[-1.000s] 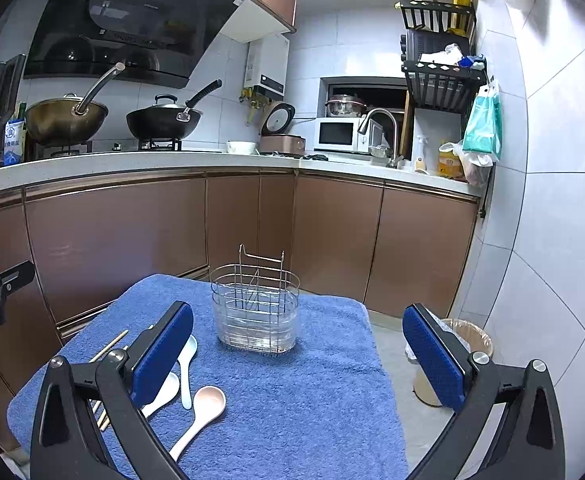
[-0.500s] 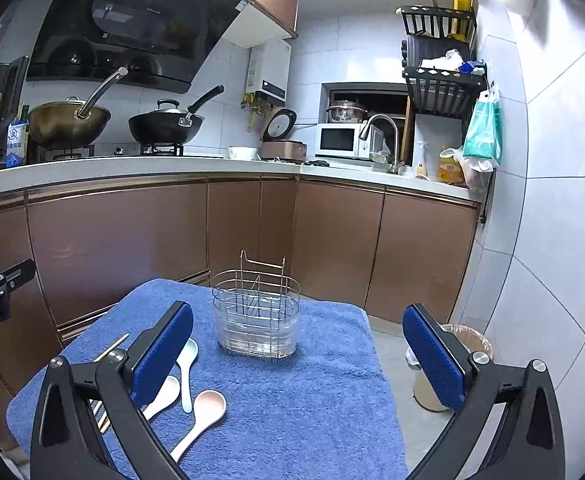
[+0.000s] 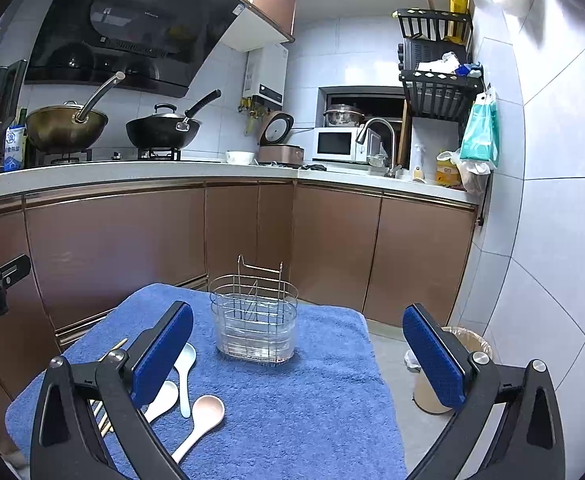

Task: Organize utensils

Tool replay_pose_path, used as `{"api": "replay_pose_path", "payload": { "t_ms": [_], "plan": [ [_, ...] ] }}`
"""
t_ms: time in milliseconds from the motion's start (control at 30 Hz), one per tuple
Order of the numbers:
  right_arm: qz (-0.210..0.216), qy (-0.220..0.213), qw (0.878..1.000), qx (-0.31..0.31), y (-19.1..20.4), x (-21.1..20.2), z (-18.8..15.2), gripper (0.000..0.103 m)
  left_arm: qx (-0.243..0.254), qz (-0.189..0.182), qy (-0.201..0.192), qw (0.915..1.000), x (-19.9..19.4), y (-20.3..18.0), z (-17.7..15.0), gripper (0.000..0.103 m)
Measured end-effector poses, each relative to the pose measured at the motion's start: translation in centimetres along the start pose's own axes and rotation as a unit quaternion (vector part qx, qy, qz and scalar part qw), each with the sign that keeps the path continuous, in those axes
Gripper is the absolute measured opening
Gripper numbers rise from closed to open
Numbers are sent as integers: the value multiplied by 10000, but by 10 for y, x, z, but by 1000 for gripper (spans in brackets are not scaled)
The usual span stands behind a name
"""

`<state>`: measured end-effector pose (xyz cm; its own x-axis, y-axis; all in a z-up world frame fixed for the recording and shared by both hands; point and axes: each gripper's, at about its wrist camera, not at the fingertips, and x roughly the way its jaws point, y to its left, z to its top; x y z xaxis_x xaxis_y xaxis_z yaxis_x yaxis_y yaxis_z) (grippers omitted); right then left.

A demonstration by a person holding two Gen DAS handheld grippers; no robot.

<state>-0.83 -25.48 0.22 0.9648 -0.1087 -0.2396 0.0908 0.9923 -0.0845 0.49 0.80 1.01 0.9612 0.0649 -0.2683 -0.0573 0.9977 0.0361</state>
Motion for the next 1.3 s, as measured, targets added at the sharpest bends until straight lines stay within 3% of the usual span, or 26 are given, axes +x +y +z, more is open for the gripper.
{"api": "replay_pose_path", "payload": {
  "t_ms": [1300],
  "plan": [
    [112, -93, 9998, 158, -9, -12, 2, 103, -9, -79, -26, 10000, -12, -6, 5, 103]
  ]
}}
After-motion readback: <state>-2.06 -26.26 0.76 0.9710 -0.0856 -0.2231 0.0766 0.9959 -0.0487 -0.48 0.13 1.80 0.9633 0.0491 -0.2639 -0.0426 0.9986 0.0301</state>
